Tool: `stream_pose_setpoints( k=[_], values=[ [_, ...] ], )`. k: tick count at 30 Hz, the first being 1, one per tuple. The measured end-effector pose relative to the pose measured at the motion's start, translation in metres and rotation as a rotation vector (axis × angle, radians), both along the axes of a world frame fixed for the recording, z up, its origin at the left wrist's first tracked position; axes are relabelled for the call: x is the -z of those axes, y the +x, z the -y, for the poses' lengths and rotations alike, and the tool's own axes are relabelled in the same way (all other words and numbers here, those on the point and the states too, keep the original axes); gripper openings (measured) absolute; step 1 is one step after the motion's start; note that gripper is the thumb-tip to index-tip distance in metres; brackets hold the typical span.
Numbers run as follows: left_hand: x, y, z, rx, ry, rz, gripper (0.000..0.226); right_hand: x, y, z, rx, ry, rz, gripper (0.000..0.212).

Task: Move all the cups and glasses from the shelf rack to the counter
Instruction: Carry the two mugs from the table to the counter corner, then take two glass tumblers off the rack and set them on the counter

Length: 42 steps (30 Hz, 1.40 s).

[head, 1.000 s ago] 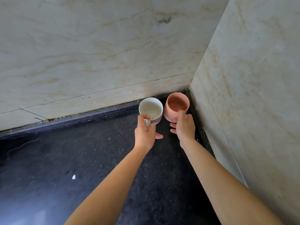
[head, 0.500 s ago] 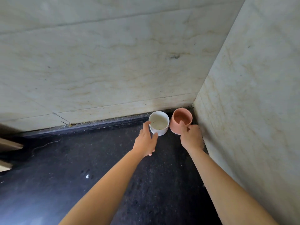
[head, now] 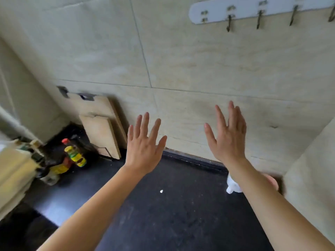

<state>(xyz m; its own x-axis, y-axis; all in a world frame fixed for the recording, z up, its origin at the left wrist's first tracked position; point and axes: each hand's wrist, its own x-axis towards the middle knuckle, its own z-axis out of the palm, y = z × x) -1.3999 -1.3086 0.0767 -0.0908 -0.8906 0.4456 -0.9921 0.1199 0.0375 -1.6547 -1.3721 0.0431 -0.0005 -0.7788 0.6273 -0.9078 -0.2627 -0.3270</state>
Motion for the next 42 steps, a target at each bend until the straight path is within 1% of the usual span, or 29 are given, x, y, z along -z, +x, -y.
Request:
stream_pose_setpoints(
  k=[3, 5, 9, 13, 17, 21, 27, 32, 36, 42],
  values=[
    [-0.022, 0.073, -0.06, -0.202, -0.049, 0.027, 0.063, -0.013, 0.085, -0.005, -0.227, -0.014, -0.024, 0.067],
    [-0.033, 0.12, -0.105, -0.329, -0.063, 0.05, 0.065, -0.019, 0.148, -0.021, -0.364, -0.009, -0.004, 0.069],
    [-0.05, 0.209, -0.201, -0.523, -0.099, 0.047, 0.07, -0.04, 0.273, -0.082, -0.599, -0.005, 0.016, 0.072],
    [-0.056, 0.294, -0.31, -0.672, -0.189, 0.025, 0.071, -0.061, 0.39, -0.157, -0.808, -0.088, -0.003, 0.073],
    [-0.055, 0.389, -0.439, -0.846, -0.249, 0.024, 0.072, -0.072, 0.52, -0.247, -0.994, -0.165, -0.014, 0.076],
    [-0.062, 0.484, -0.577, -1.034, -0.25, 0.049, 0.072, -0.08, 0.656, -0.365, -1.169, -0.197, -0.009, 0.075],
    [-0.068, 0.576, -0.742, -1.297, -0.239, 0.029, 0.076, -0.087, 0.813, -0.533, -1.45, -0.167, -0.046, 0.079],
    [-0.058, 0.634, -0.834, -1.509, -0.258, -0.015, 0.078, -0.073, 0.911, -0.639, -1.636, -0.16, -0.059, 0.082],
    [-0.04, 0.686, -0.89, -1.609, -0.24, -0.015, 0.077, -0.051, 0.99, -0.701, -1.757, -0.134, -0.08, 0.08],
    [-0.034, 0.81, -0.947, -1.728, -0.202, -0.022, 0.077, -0.033, 1.138, -0.764, -1.837, -0.098, -0.075, 0.079]
  ],
)
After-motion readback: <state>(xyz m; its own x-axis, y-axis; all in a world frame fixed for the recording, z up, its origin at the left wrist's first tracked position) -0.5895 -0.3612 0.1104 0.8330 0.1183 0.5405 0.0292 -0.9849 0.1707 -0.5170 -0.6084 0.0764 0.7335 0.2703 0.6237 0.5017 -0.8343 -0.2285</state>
